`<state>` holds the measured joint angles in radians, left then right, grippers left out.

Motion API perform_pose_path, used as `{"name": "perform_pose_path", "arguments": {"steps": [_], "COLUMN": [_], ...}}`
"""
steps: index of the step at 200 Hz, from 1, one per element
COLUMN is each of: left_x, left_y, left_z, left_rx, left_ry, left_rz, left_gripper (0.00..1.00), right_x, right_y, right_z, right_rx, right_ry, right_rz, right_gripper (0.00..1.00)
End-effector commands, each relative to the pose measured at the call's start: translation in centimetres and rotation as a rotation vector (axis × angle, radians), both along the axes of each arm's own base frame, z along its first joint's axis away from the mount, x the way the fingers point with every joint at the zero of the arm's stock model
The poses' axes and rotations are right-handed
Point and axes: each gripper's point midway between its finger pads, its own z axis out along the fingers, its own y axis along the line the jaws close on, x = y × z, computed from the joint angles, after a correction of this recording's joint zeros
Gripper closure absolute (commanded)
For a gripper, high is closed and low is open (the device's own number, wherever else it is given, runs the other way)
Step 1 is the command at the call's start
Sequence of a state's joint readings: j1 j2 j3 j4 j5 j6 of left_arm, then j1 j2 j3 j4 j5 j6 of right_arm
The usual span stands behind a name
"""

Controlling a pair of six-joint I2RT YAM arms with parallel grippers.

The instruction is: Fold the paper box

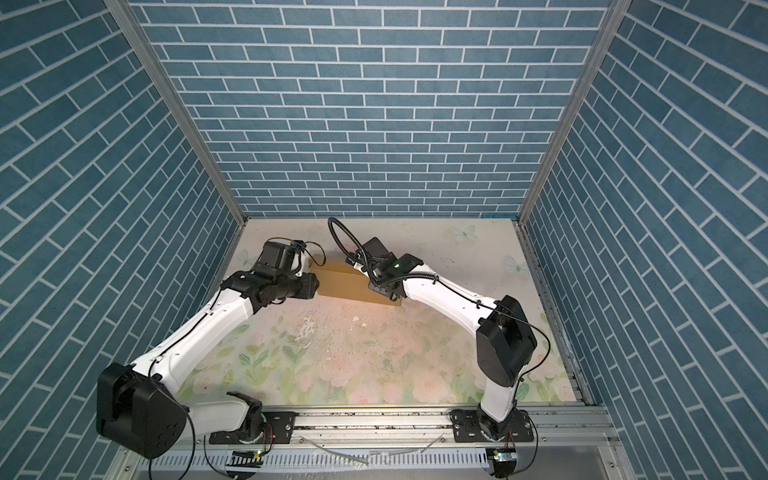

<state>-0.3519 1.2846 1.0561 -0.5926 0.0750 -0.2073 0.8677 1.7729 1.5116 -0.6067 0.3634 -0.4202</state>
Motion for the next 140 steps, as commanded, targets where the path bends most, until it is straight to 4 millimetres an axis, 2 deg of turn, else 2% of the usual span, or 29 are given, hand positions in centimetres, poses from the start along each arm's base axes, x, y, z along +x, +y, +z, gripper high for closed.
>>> {"name": "perform_pose_path", "arguments": {"steps": [1,35,70,104,140], "left_x": [-1.5,-2.3,-1.8,0.3,3.4], "left_y": [-0.1,0.5,2.3,3.7,2.8], "left_z": [0.3,1.9,3.9,4.5,4.8], "left_rx": [-0.006,-0.014,-0.108,-0.279,-0.417], "left_ry": [0.015,-0.024,-0.075,-0.1,-0.122], "left_rz": [-0.048,-0.037,0.052,0.129,0.13], "left_gripper": [0.46,0.43,0.42,0.42,0.42], "right_x": [-0.1,-0.1,0.0,0.0,-0.1], "right_y": [-0.4,-0.3,-0.5,-0.8,-0.9], "right_z": [-1.0,-1.0,-0.8,-0.7,-0.9], "right_rx": [-0.011,-0.01,-0.016,-0.017,-0.006], "right_ry": [0.055,0.056,0.051,0.043,0.04], "right_rz": [-0.041,-0.037,-0.041,-0.046,-0.055], "right_gripper": [0.44,0.44,0.43,0.4,0.38]}}
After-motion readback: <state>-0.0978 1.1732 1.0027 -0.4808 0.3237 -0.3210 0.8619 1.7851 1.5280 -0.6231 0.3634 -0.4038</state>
